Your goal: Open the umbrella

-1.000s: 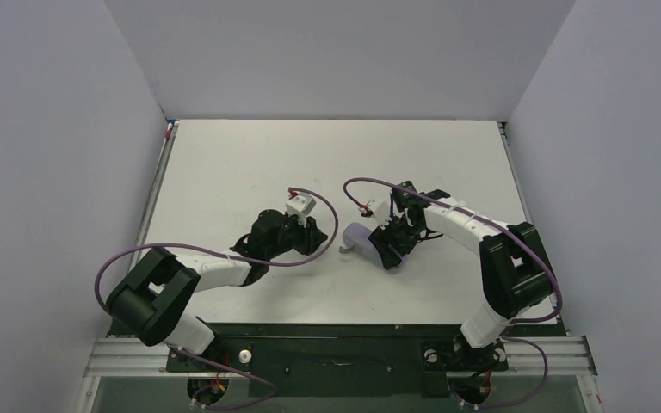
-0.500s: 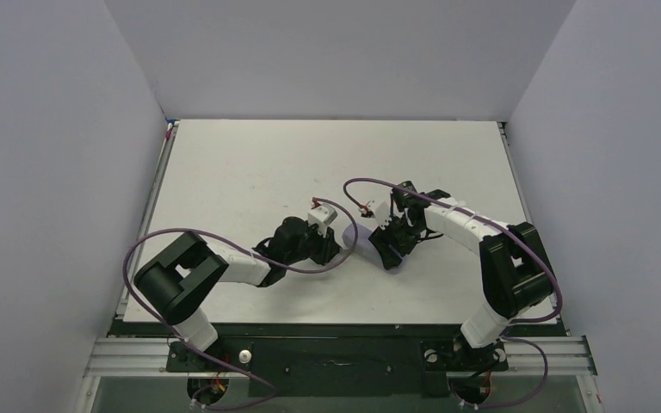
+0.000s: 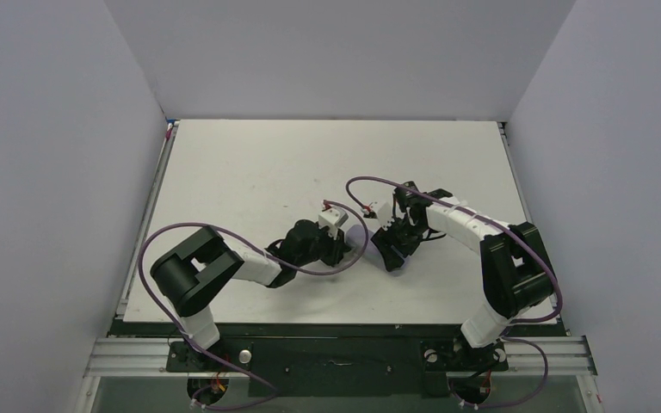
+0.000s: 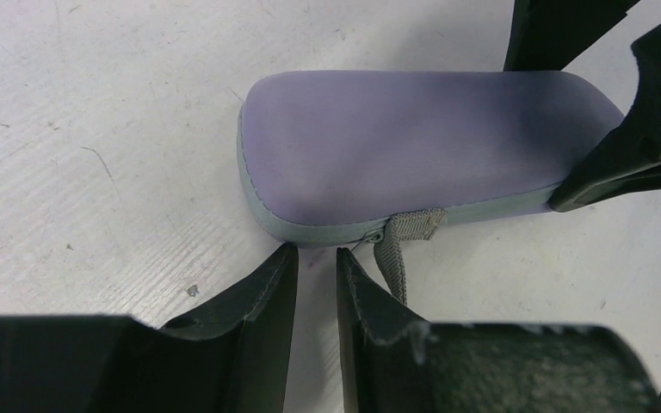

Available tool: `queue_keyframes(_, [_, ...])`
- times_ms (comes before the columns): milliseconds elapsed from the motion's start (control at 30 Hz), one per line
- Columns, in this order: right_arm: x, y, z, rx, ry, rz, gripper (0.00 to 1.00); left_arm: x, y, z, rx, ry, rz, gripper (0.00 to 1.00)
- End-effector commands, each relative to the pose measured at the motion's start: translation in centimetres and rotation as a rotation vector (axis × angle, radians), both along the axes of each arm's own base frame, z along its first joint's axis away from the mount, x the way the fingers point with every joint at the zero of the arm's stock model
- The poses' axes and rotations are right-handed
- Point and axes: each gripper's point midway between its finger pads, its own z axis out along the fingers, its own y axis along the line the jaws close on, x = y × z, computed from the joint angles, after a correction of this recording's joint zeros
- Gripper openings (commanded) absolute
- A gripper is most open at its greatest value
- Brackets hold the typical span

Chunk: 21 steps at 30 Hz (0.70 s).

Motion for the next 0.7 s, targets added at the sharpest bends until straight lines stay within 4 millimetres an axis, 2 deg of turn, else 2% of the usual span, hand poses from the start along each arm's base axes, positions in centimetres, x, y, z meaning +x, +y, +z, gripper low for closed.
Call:
queue_keyframes(0, [-1.6,-0.5,-0.7,-0.014,0.082,0.009,0.19,0.5,-2.5,2.9,-0.092,-0.064,-0.022,0.21])
queue_keyframes(200, [-1.3,-0.6,-0.6,-0.009,0.085,-0.003,0.18,-0.6,-2.7,2.7,-0.093,-0.052,-0.046,0.28])
queue_keyframes(400, [-1.2,-0.4,-0.4,0.000,0.084,-0.016,0.17,-0.1,-3.0,2.7,-0.084,-0.050,0.007,0.32])
queue_keyframes(533, [-1.2,-0.3,-0.4,0.002,0.086,-0.020,0.16,0.8,-3.3,2.8,-0.081,-0.048,0.051,0.30])
queue_keyframes(667, [-1.2,-0.3,-0.5,-0.002,0.087,-0.021,0.15,1.5,-3.5,2.8,-0.080,-0.039,0.087,0.21])
